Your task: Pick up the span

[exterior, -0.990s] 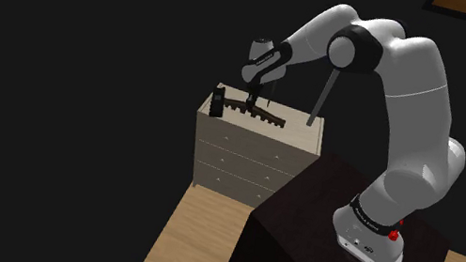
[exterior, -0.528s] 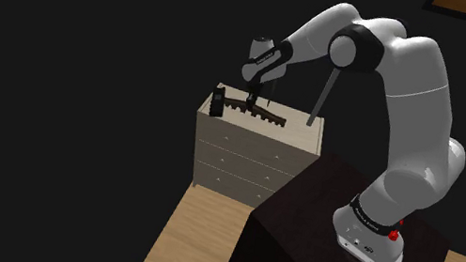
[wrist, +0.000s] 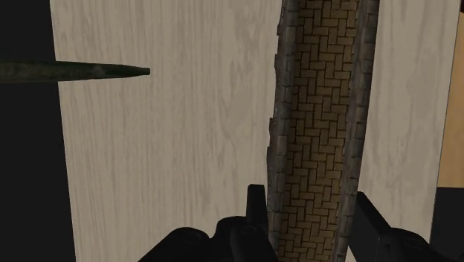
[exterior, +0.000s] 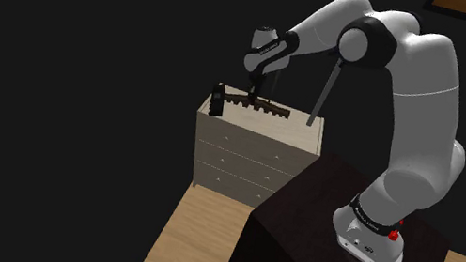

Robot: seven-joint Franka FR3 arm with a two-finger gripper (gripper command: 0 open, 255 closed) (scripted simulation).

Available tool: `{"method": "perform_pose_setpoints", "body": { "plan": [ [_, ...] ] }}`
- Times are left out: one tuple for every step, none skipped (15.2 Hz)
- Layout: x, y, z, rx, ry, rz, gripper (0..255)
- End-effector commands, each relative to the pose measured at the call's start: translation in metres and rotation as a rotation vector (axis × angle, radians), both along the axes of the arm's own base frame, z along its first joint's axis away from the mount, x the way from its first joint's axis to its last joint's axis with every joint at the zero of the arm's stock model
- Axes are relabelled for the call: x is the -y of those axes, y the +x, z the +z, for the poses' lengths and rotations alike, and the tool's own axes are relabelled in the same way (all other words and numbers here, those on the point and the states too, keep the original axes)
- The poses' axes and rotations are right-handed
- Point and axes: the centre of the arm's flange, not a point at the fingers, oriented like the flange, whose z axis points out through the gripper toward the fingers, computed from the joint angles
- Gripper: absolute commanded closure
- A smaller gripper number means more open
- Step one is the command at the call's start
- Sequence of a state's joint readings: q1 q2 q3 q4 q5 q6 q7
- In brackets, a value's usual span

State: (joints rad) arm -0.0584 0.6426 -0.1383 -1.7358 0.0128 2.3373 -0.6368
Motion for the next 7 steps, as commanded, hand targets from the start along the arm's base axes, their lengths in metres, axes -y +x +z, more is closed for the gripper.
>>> {"method": "perform_pose_setpoints", "body": {
  "plan": [
    [0.001,0.002,0.011,0.001,0.000,0.000,255],
    [0.001,0.002,0.016,0.001,0.000,0.000,255],
    [0.001,0.002,0.021,0.001,0.000,0.000,255],
    [0.001,0.002,0.026,0.001,0.000,0.000,255],
    [0.001,0.002,0.032,0.001,0.000,0.000,255],
    [0.001,0.002,0.032,0.001,0.000,0.000,255],
    [0.001,0.002,0.032,0.001,0.000,0.000,255]
  ]
}}
